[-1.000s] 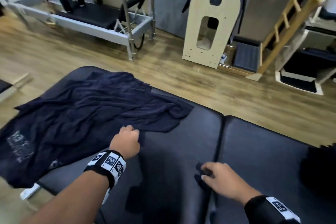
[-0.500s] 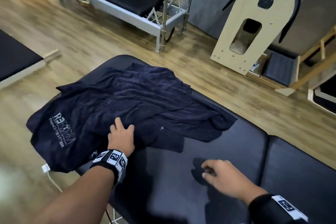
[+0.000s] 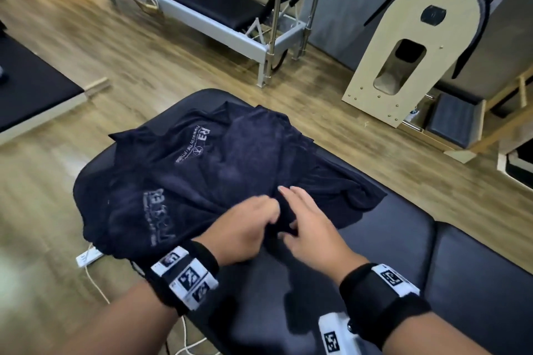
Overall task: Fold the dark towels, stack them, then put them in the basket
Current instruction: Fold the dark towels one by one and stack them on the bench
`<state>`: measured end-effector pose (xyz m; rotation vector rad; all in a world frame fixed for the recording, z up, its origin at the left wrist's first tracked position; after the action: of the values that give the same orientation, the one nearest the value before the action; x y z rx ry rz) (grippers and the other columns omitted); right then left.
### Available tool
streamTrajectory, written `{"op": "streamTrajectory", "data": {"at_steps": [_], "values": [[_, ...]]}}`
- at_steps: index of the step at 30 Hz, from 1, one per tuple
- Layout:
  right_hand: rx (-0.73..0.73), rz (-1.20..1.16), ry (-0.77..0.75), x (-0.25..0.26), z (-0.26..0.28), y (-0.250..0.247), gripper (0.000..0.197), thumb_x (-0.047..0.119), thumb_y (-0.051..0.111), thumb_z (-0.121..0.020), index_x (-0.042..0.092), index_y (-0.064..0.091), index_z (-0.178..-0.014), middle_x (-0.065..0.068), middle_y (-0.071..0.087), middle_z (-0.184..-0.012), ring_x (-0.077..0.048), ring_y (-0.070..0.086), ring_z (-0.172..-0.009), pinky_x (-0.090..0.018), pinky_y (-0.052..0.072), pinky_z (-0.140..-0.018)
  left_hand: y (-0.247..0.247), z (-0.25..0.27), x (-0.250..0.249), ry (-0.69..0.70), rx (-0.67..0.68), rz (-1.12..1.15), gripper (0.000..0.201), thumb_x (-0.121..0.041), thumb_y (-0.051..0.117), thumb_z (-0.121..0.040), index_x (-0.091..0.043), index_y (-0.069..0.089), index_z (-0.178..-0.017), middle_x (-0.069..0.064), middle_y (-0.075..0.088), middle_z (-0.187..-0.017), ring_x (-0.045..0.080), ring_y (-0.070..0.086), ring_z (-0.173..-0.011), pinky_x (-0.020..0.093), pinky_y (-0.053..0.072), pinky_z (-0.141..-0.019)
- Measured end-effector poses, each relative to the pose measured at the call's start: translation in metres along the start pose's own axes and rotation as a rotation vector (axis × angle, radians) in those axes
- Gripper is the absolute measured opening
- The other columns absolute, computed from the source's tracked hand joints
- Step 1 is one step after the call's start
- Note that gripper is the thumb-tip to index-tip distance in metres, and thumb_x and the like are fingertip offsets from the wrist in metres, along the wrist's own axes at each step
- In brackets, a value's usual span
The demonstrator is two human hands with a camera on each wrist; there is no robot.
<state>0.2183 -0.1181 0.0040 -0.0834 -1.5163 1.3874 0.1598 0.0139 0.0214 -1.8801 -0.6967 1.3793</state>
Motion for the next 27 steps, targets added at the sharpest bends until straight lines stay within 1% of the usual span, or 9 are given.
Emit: {"op": "streamTrajectory", "data": {"at_steps": [2,4,9,16,19,21,23,25,27], "values": [[-0.028,0.018,-0.057,0.016,-0.004,-0.002,0.044,0.020,0.060,-0.081,0.038,0.060,-0.121,0.009,0.057,-0.136,-0.011,0.061,-0.111,-0.034,0.053,-0.094,0.002,0.001,-0.029,0.020,0.038,0.056,0.029,0.004,0.043,-0.068,-0.018,0.041,-0.087,-0.006,0.046,-0.088,0.021,0.046,-0.077,0.039,0.044,-0.068],[-0.041,0.141,-0.036,0.024,-0.001,-0.010,0.017,0.015,0.055,-0.081,0.027,0.064,-0.089,0.001,0.070,-0.096,-0.024,0.066,-0.091,-0.040,0.055,-0.077,0.003,0.005,-0.029,-0.104,0.023,0.050,0.030,0.000,0.043,-0.073,-0.020,0.038,-0.095,-0.003,0.049,-0.093,0.029,0.052,-0.078,0.044,0.046,-0.069],[-0.099,0.271,0.086,0.005,0.023,-0.034,0.008,0.020,0.051,-0.086,0.017,0.057,-0.082,-0.002,0.064,-0.074,-0.030,0.060,-0.076,-0.040,0.053,-0.069,0.003,0.032,0.020,-0.453,0.139,-0.305,0.026,-0.007,0.047,-0.078,-0.019,0.049,-0.101,0.004,0.052,-0.105,0.038,0.061,-0.093,0.046,0.051,-0.075],[-0.360,0.024,0.544,-0.102,0.090,-0.103,0.024,0.012,0.052,-0.083,0.029,0.068,-0.079,0.005,0.071,-0.071,-0.025,0.070,-0.079,-0.037,0.058,-0.078,-0.029,0.035,0.043,-0.661,-0.059,-0.172,0.025,-0.009,0.058,-0.073,-0.031,0.047,-0.078,-0.002,0.064,-0.084,0.032,0.063,-0.086,0.037,0.049,-0.072],[-0.322,0.122,0.694,-0.129,0.122,-0.118,0.024,0.013,0.052,-0.085,0.032,0.067,-0.084,0.001,0.071,-0.082,-0.029,0.067,-0.091,-0.038,0.056,-0.080,-0.019,0.011,0.012,-0.595,-0.061,0.011,0.024,-0.015,0.056,-0.067,-0.033,0.052,-0.082,-0.010,0.065,-0.074,0.022,0.061,-0.079,0.035,0.051,-0.072],[-0.251,0.256,0.650,-0.123,0.129,-0.115,0.024,0.026,0.059,-0.089,0.033,0.068,-0.110,0.003,0.072,-0.109,-0.027,0.064,-0.109,-0.035,0.054,-0.087,-0.004,-0.013,-0.025,-0.475,-0.002,0.096,0.024,-0.019,0.054,-0.069,-0.037,0.058,-0.085,-0.012,0.068,-0.076,0.017,0.062,-0.082,0.035,0.054,-0.074],[-0.207,0.242,0.415,-0.090,0.129,-0.105,0.047,0.043,0.064,-0.086,0.036,0.057,-0.132,0.010,0.064,-0.131,-0.017,0.059,-0.123,-0.033,0.049,-0.098,0.013,-0.041,-0.071,-0.348,0.061,0.139,0.020,-0.021,0.057,-0.074,-0.033,0.066,-0.086,-0.011,0.071,-0.079,0.013,0.065,-0.084,0.032,0.054,-0.076],[-0.158,0.158,0.237,-0.053,0.131,-0.093,0.067,0.055,0.064,-0.076,0.042,0.044,-0.139,0.016,0.060,-0.134,-0.011,0.056,-0.125,-0.035,0.049,-0.101,0.029,-0.066,-0.114,-0.233,0.089,0.164,0.015,-0.022,0.060,-0.078,-0.026,0.072,-0.085,-0.007,0.073,-0.079,0.012,0.067,-0.084,0.030,0.054,-0.078],[-0.191,0.117,0.248,-0.043,0.141,-0.092,0.059,0.053,0.063,-0.075,0.042,0.042,-0.129,0.011,0.068,-0.119,-0.019,0.062,-0.113,-0.041,0.054,-0.091,0.041,-0.081,-0.147,-0.175,0.098,0.209,0.011,-0.024,0.059,-0.075,-0.022,0.070,-0.077,-0.006,0.072,-0.074,0.011,0.067,-0.076,0.032,0.054,-0.073]]}}
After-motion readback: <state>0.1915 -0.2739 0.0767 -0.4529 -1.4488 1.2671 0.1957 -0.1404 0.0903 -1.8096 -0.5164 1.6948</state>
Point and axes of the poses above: each hand's wrist, its own z-axis away from the middle knuckle, its own y-axis out of the palm, x = y × z, the point moved 6 cm from there along -z, towards the middle knuckle
